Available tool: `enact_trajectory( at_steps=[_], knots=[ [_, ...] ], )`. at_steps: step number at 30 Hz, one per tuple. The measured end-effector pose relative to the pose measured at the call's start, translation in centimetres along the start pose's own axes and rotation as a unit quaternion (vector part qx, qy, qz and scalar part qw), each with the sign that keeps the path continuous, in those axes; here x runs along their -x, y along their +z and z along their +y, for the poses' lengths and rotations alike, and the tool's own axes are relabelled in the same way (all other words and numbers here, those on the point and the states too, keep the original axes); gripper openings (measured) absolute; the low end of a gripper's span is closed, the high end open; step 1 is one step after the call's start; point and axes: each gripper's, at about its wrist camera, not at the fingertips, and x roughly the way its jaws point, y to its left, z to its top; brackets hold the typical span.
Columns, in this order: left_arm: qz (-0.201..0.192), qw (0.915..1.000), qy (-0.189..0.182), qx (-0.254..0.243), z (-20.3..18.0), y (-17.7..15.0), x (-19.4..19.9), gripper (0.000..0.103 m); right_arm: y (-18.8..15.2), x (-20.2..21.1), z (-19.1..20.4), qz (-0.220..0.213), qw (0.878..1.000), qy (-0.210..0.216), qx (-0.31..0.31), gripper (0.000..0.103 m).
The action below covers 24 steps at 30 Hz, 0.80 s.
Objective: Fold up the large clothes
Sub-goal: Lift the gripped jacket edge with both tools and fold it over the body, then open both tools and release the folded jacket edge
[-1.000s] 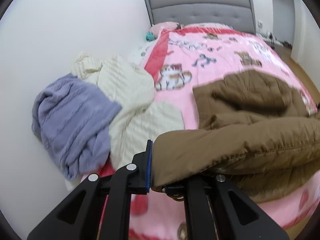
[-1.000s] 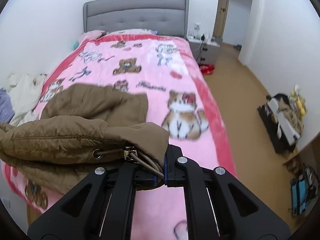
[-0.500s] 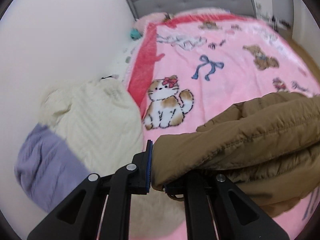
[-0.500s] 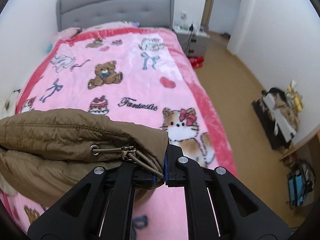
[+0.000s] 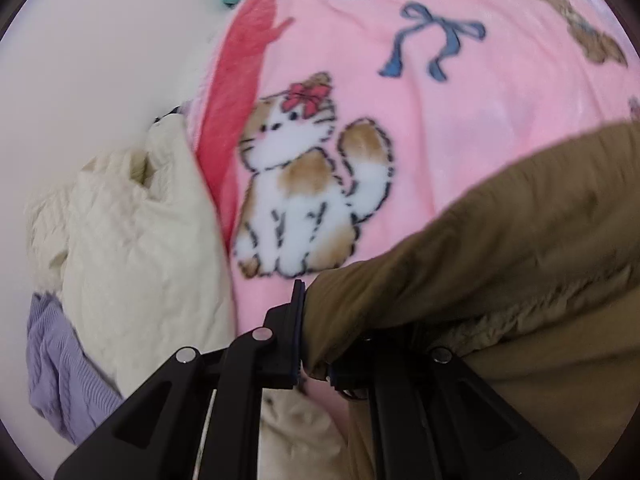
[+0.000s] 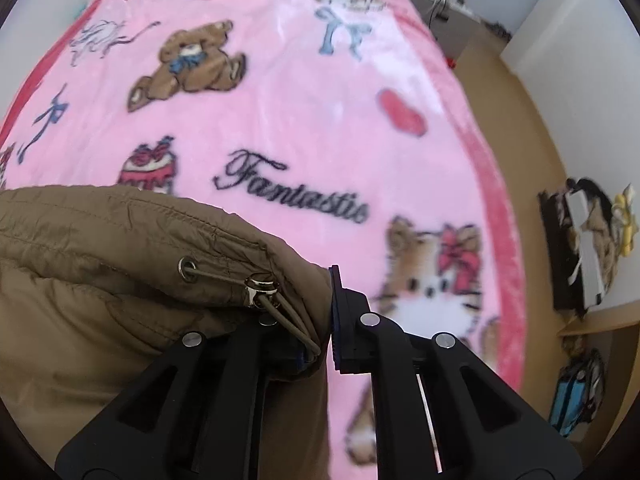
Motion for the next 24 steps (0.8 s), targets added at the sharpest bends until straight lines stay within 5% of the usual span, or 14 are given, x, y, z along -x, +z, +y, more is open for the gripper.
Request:
enact_trajectory(
  at_steps=[5, 14, 17, 19, 24],
  knots=[
    [0.024, 0.9993, -0.024, 0.014, -1.7, 1.3, -3.5, 0.009, 0.4, -4.2, 1.7, 0.009, 1.000, -0.001, 0.025, 0.010],
    [0.035, 0.9959, -0.074, 0.040, -3.5, 1.0, -6.5, 0.009, -0.8, -7.7, 1.4, 0.012, 1.000, 0.009, -0.018, 0.034],
    [0.042, 0.9966, -0.068, 0.017, -2.4, 1.3, -6.3, 0.034, -0.5, -7.2, 0.7, 0.012, 1.000, -0.002, -0.019, 0.050],
    [0.042, 0.9977, -0.050, 0.018, -0.3, 1.5, -5.8, 0.075, -0.1, -6.2, -0.5, 0.016, 0.999, 0.014, -0.027, 0.052],
    [0.021, 0.9967, -0.076, 0.020, 5.1, 1.7, -3.7, 0.088, 1.3, -2.4, -4.4, 0.014, 0.992, 0.109, -0.066, 0.060]
  ],
)
